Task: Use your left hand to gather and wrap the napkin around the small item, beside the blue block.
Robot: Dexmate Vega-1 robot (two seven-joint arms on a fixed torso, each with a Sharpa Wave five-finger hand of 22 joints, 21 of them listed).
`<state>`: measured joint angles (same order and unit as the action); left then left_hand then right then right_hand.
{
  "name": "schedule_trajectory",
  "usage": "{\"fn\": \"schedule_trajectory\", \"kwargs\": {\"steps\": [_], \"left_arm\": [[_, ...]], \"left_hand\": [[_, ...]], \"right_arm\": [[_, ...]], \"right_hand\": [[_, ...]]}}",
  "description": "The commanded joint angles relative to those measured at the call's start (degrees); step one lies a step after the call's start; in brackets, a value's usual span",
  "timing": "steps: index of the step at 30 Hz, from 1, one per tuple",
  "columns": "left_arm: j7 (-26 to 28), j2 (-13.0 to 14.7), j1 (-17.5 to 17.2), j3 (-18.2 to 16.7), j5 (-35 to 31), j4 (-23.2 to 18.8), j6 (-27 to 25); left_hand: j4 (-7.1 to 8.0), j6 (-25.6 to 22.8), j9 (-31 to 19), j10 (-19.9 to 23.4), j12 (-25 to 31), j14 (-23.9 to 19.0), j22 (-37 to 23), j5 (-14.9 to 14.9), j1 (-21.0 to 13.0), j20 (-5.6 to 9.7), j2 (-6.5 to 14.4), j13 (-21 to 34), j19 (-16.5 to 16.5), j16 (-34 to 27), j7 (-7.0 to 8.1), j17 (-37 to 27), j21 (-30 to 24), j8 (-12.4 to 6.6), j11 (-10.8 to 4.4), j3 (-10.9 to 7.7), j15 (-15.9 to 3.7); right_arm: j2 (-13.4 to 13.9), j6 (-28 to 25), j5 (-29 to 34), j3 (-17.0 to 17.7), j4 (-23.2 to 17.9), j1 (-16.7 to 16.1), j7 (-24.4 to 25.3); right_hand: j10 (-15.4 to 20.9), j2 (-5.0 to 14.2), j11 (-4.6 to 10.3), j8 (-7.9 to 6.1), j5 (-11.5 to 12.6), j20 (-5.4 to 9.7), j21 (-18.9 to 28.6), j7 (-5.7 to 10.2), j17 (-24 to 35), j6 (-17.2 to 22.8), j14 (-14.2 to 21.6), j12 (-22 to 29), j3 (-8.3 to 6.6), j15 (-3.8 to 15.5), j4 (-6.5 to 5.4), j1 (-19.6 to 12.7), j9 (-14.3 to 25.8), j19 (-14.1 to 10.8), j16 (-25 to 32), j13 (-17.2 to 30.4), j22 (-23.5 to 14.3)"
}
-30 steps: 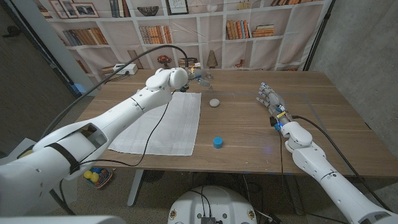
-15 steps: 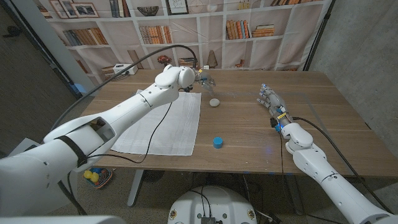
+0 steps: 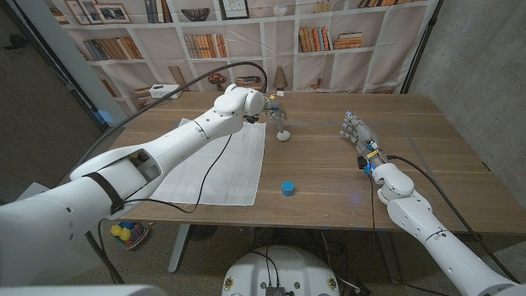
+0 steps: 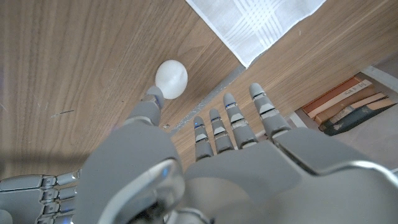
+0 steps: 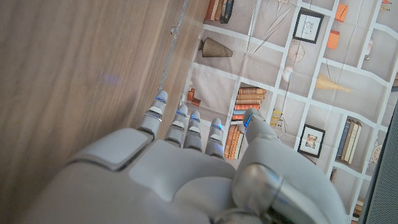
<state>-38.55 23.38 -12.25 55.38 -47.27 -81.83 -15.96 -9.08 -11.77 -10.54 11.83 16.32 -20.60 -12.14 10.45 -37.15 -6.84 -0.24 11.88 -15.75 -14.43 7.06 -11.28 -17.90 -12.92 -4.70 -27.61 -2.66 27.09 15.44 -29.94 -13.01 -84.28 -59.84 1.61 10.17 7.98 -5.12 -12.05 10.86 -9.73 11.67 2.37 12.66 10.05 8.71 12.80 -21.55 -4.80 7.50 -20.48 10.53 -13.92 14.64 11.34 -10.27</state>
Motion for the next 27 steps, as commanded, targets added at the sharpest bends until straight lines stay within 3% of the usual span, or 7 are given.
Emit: {"fn": "schedule_trajectory", "kwargs": {"steps": [1, 14, 27], "left_arm": [[0.45, -1.95, 0.17, 0.74, 0.76, 3.36, 1.97], [1.37, -3.61, 0.63, 2.60, 0.49, 6.30, 2.42], [2.82, -4.32, 0.46, 4.18, -1.31, 6.71, 1.94]], "left_hand": [[0.28, 0.14, -0.18, 0.79, 0.08, -0.19, -0.12, 0.52, -0.46, -0.44, 0.67, 0.22, -0.63, -0.21, -0.15, -0.28, -0.25, 0.29, 0.12, 0.33, -3.31], [0.36, -0.41, -0.20, 1.86, 0.21, -0.76, -0.20, 0.44, -1.29, -0.28, 1.58, 0.35, -1.37, -0.47, -0.74, -0.44, -0.66, 0.43, 0.24, 0.73, -3.14], [0.15, -2.38, -0.23, 4.73, 0.80, -4.76, -0.81, 0.45, -3.65, 1.23, 3.27, 0.82, -6.31, -2.47, -1.69, -1.18, -3.29, 0.38, 0.20, 1.74, -4.09]], "right_arm": [[-0.05, -0.01, -0.10, -0.06, 0.66, 0.27, -0.35], [-0.04, 0.13, -0.22, 0.24, 0.99, 0.06, -0.21], [-0.12, 0.37, -0.40, 0.45, 1.43, -0.14, -0.30]], "right_hand": [[0.73, 0.34, -0.29, -0.23, 0.18, -0.05, 0.35, 0.00, 0.37, 0.44, 0.80, 0.07, -0.26, 0.02, -0.41, 0.00, 0.20, -0.64, 0.38, 0.11, -0.18], [1.02, 0.33, -0.29, -0.11, 0.16, -0.15, 0.35, -0.11, 0.51, 0.71, 1.08, 0.00, -0.19, 0.05, -0.48, 0.13, 0.21, -0.66, 0.52, 0.13, -0.19], [1.43, 0.25, -0.47, -0.01, 0.14, -0.19, 0.36, -0.17, 0.61, 1.01, 1.43, -0.01, -0.12, 0.02, -0.48, 0.21, 0.22, -0.71, 0.66, 0.15, -0.19]]}}
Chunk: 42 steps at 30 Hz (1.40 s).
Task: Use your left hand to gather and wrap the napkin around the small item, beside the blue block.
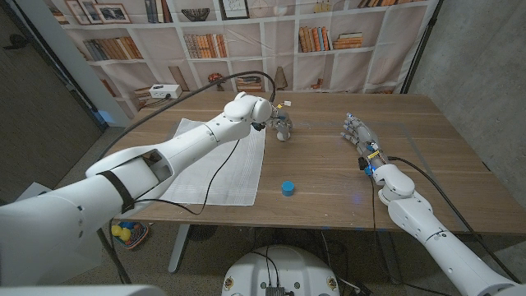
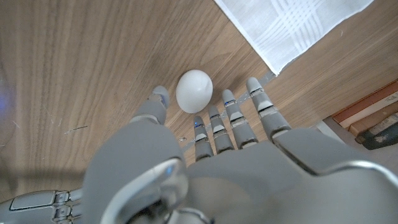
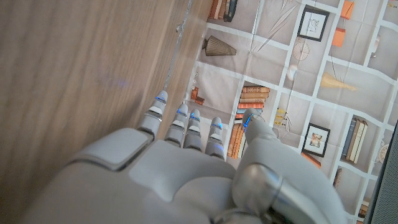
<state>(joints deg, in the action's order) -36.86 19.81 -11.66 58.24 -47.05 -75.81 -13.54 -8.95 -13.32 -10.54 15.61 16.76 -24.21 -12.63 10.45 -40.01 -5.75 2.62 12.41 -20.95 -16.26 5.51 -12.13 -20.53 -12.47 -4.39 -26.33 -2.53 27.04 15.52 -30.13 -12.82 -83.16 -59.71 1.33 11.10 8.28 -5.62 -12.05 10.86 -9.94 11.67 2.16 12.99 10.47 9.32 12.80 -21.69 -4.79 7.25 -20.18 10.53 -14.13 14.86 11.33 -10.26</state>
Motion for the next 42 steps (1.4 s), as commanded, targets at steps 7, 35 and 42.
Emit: {"fn": "schedule_trajectory", "kwargs": {"steps": [7, 35, 42], "left_arm": [[1.51, -1.08, -0.53, 1.73, -2.03, 1.18, -1.19], [23.98, 3.25, -9.37, -2.64, -5.49, -4.28, -2.37], [26.59, 4.69, -11.24, -4.96, -5.75, -7.93, -2.86]], "left_hand": [[0.04, -1.95, -0.24, 2.54, 0.80, -2.07, -0.78, 0.49, -1.96, 0.11, 1.53, 0.52, -1.94, -1.38, -0.86, -0.88, -1.54, -0.18, 0.16, 0.75, -4.27], [-0.36, -35.80, -3.15, 25.52, 14.68, -28.47, -7.25, 0.37, -32.26, 6.01, 8.78, 9.07, -11.34, -15.48, -5.16, -14.49, -21.24, -8.21, -1.59, -4.92, -10.85], [-0.65, -37.81, -4.54, 26.86, 16.29, -31.46, -8.68, 0.35, -34.46, 6.57, 8.13, 11.22, -11.02, -16.90, -5.61, -16.90, -24.63, -9.43, -1.37, -4.80, -10.93]], "right_arm": [[0.04, 0.36, -0.17, 0.51, 0.00, -0.58, 0.29], [0.76, -1.09, 0.86, 0.29, -1.81, -0.44, 1.77], [0.59, -1.13, 0.97, -0.01, -1.49, 0.11, 1.59]], "right_hand": [[0.89, -0.07, -0.28, 0.01, 0.13, 0.06, 0.37, 0.00, 0.32, 0.75, 1.13, 0.07, 0.04, -0.08, -0.23, -0.05, 0.22, -0.56, 0.56, 0.18, -0.20], [1.99, -0.10, -0.65, 0.13, 0.11, -0.07, 0.38, -0.16, 0.50, 1.39, 1.66, 0.15, 0.14, -0.32, -0.27, 0.12, 0.24, -0.66, 0.77, 0.21, -0.20], [2.03, -0.13, -0.50, 0.18, 0.09, -0.04, 0.35, -0.21, 0.54, 1.45, 1.60, 0.10, 0.19, -0.27, -0.31, 0.20, 0.24, -0.60, 0.75, 0.21, -0.21]]}}
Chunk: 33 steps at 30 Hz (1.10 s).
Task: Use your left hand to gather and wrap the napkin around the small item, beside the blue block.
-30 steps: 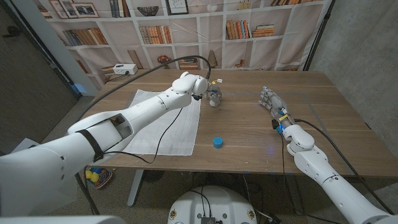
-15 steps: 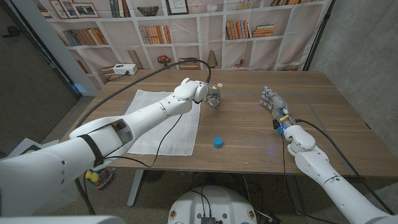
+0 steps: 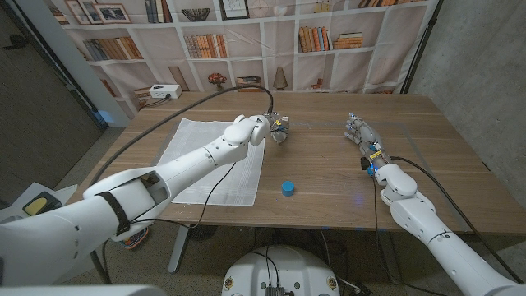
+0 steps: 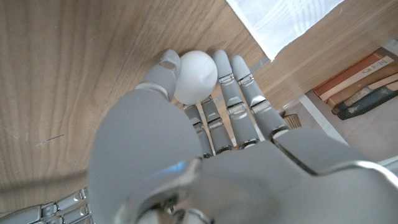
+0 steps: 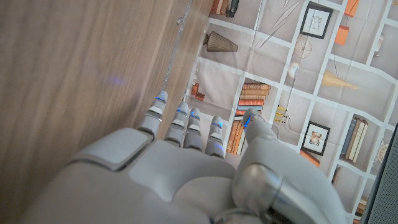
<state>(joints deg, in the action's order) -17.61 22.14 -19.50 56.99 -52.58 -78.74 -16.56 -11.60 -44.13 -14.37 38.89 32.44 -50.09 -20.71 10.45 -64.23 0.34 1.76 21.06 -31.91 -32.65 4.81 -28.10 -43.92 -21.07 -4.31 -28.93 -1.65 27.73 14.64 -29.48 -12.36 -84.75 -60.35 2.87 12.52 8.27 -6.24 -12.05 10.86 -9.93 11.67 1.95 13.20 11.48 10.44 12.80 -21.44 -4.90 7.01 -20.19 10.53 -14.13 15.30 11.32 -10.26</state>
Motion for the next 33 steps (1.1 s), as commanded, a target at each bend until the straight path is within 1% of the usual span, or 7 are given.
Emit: {"fn": "schedule_trajectory", "kwargs": {"steps": [1, 5, 11, 13, 18, 31, 33], "left_arm": [[7.99, 2.60, -3.82, -4.08, -0.35, -5.58, 0.02], [7.24, 3.51, -4.72, -5.12, -0.92, -8.14, -1.09], [4.73, 5.37, -6.61, -6.52, -2.49, -13.07, -3.48], [4.87, 6.08, -7.84, -7.32, -3.02, -15.02, -4.42], [2.95, 7.48, -10.55, -9.23, -3.63, -19.36, -6.95], [-0.51, 10.26, -16.80, -12.84, -8.08, -28.64, -13.34], [-1.84, 10.60, -17.58, -13.21, -9.12, -30.06, -14.58]], "left_hand": [[2.00, -7.11, -0.80, 3.68, 0.69, -5.65, -0.70, 0.34, -10.34, 0.38, 8.95, 2.71, 0.07, -0.58, -4.72, -1.08, -1.42, -0.91, -1.53, -2.15, -11.82], [2.12, -7.26, -1.13, 3.68, 0.79, -6.12, -1.06, 0.29, -10.61, 0.27, 8.86, 3.25, 0.62, -1.05, -4.51, -1.76, -2.13, -1.09, -1.76, -1.89, -11.77], [2.15, -7.25, -1.56, 3.63, 0.88, -6.01, -1.48, 0.24, -10.95, 0.57, 8.68, 3.93, 1.17, -1.23, -4.46, -2.44, -3.06, -1.25, -1.57, -1.62, -11.81], [2.17, -7.32, -1.66, 3.54, 0.87, -5.94, -1.63, 0.23, -11.07, 0.55, 8.66, 4.17, 1.35, -1.26, -4.14, -2.67, -3.41, -1.31, -1.55, -1.54, -11.81], [2.22, -7.29, -1.73, 3.63, 0.94, -5.79, -1.90, 0.19, -11.26, 0.43, 8.63, 4.60, 1.84, -1.30, -4.14, -3.08, -4.00, -1.29, -1.77, -1.40, -11.81], [2.34, -7.48, -1.77, 3.21, 0.80, -5.55, -2.41, 0.12, -11.58, 0.50, 8.54, 5.48, 2.65, -1.34, -3.95, -3.88, -5.36, -1.28, -2.06, -1.09, -11.82], [2.35, -7.58, -1.77, 3.30, 0.84, -5.50, -2.47, 0.12, -11.61, 0.55, 8.52, 5.57, 2.74, -1.33, -3.86, -3.97, -5.51, -1.30, -2.03, -1.06, -11.82]], "right_arm": [[-0.14, -0.27, 0.36, -0.51, 0.15, 0.83, 0.08], [-0.25, -0.28, 0.43, -0.72, 0.47, 1.22, -0.15], [-0.26, -0.56, 0.76, -1.34, 1.08, 2.11, -0.82], [-0.24, -0.69, 0.94, -1.58, 1.30, 2.46, -1.04], [-0.22, -0.67, 1.24, -1.99, 1.82, 3.33, -1.73], [-0.45, -0.46, 1.41, -2.94, 3.87, 5.63, -4.11], [-0.49, -0.37, 1.48, -3.13, 4.23, 6.04, -4.56]], "right_hand": [[0.60, -0.12, 0.16, 0.20, 0.09, -0.05, 0.35, 0.03, 0.33, 0.42, 0.49, 0.08, -0.06, -0.17, -0.07, 0.22, 0.24, -0.61, 0.31, 0.22, -0.21], [0.64, -0.08, 0.06, 0.21, 0.10, 0.00, 0.35, -0.02, 0.35, 0.49, 0.47, 0.06, -0.06, -0.12, -0.08, 0.24, 0.24, -0.62, 0.30, 0.23, -0.21], [0.72, -0.06, 0.00, 0.25, 0.11, 0.01, 0.35, -0.01, 0.38, 0.53, 0.48, 0.03, -0.05, -0.07, -0.10, 0.27, 0.25, -0.64, 0.31, 0.23, -0.21], [0.73, -0.07, -0.04, 0.27, 0.11, 0.05, 0.35, 0.01, 0.38, 0.56, 0.47, 0.01, -0.05, -0.11, -0.09, 0.26, 0.25, -0.62, 0.30, 0.23, -0.21], [0.75, -0.07, -0.10, 0.28, 0.12, 0.06, 0.33, -0.03, 0.39, 0.61, 0.44, -0.02, -0.06, -0.18, -0.06, 0.24, 0.25, -0.60, 0.27, 0.24, -0.21], [0.93, 0.00, -0.12, 0.30, 0.15, 0.13, 0.33, -0.10, 0.40, 0.83, 0.47, -0.05, -0.13, -0.11, 0.03, 0.11, 0.25, -0.59, 0.26, 0.25, -0.21], [0.99, 0.02, -0.20, 0.32, 0.16, 0.12, 0.32, -0.09, 0.40, 0.82, 0.46, -0.05, -0.14, -0.11, 0.04, 0.09, 0.25, -0.59, 0.25, 0.25, -0.21]]}}
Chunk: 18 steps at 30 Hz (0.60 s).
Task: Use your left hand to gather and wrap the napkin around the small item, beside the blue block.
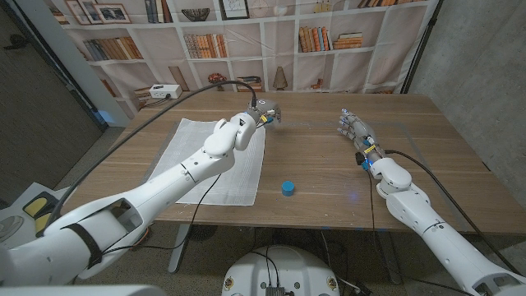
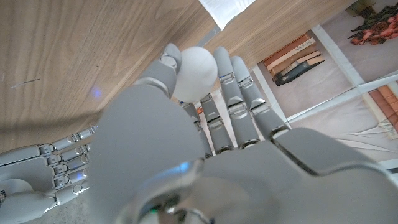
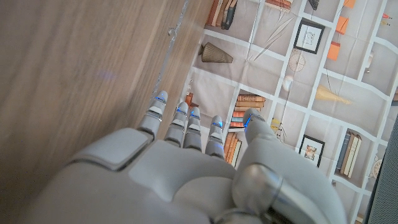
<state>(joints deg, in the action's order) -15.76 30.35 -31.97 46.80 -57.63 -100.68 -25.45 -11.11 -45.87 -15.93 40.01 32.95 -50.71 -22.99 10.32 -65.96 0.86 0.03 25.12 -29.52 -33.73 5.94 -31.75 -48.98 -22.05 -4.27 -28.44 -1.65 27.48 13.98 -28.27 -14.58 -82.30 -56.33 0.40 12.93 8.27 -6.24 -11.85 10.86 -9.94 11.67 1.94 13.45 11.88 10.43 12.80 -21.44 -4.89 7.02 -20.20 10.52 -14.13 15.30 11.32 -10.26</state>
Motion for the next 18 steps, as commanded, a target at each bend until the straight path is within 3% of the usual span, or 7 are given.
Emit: {"fn": "schedule_trajectory", "kwargs": {"steps": [1, 9, 18], "left_arm": [[-3.97, 2.52, -5.63, -3.24, -4.62, -8.79, -6.31], [-7.78, 3.35, -10.12, -4.88, -10.27, -14.27, -12.13], [-12.08, 2.72, -14.62, -6.61, -17.33, -17.66, -17.55]], "left_hand": [[1.85, -5.85, -0.21, 2.12, 0.30, -4.85, -0.21, 0.25, -9.89, 0.02, 10.23, 1.57, 0.45, -0.23, -4.95, -0.36, -0.51, -0.32, -2.08, -1.54, -11.83], [1.89, -6.10, -0.21, 2.31, 0.36, -4.68, -0.47, 0.22, -10.06, 0.00, 10.13, 2.13, 1.14, -0.13, -4.67, -0.79, -1.33, -0.37, -2.43, -1.37, -11.85], [1.95, -6.22, -0.27, 2.33, 0.34, -4.62, -0.69, 0.21, -10.19, -0.03, 10.08, 2.71, 1.64, -0.02, -4.65, -1.23, -2.28, -0.40, -2.43, -1.22, -11.85]], "right_arm": [[-0.30, 0.43, 0.30, -0.99, 2.01, 2.22, -2.31], [-0.51, 0.82, 0.37, -1.83, 4.00, 4.37, -4.93], [-0.82, 1.23, 0.54, -2.82, 6.29, 6.79, -8.01]], "right_hand": [[0.57, 0.02, -0.18, 0.12, 0.16, 0.12, 0.32, -0.11, 0.15, 0.42, 0.48, -0.06, -0.14, -0.11, 0.03, 0.09, 0.25, -0.59, 0.26, 0.25, -0.21], [0.63, 0.02, -0.09, 0.14, 0.17, 0.12, 0.31, -0.11, 0.17, 0.49, 0.48, -0.09, -0.15, -0.04, 0.06, 0.07, 0.26, -0.58, 0.25, 0.25, -0.21], [0.73, 0.04, -0.30, 0.20, 0.18, 0.13, 0.31, -0.11, 0.19, 0.51, 0.45, -0.13, -0.16, -0.11, 0.08, 0.05, 0.26, -0.58, 0.22, 0.26, -0.21]]}}
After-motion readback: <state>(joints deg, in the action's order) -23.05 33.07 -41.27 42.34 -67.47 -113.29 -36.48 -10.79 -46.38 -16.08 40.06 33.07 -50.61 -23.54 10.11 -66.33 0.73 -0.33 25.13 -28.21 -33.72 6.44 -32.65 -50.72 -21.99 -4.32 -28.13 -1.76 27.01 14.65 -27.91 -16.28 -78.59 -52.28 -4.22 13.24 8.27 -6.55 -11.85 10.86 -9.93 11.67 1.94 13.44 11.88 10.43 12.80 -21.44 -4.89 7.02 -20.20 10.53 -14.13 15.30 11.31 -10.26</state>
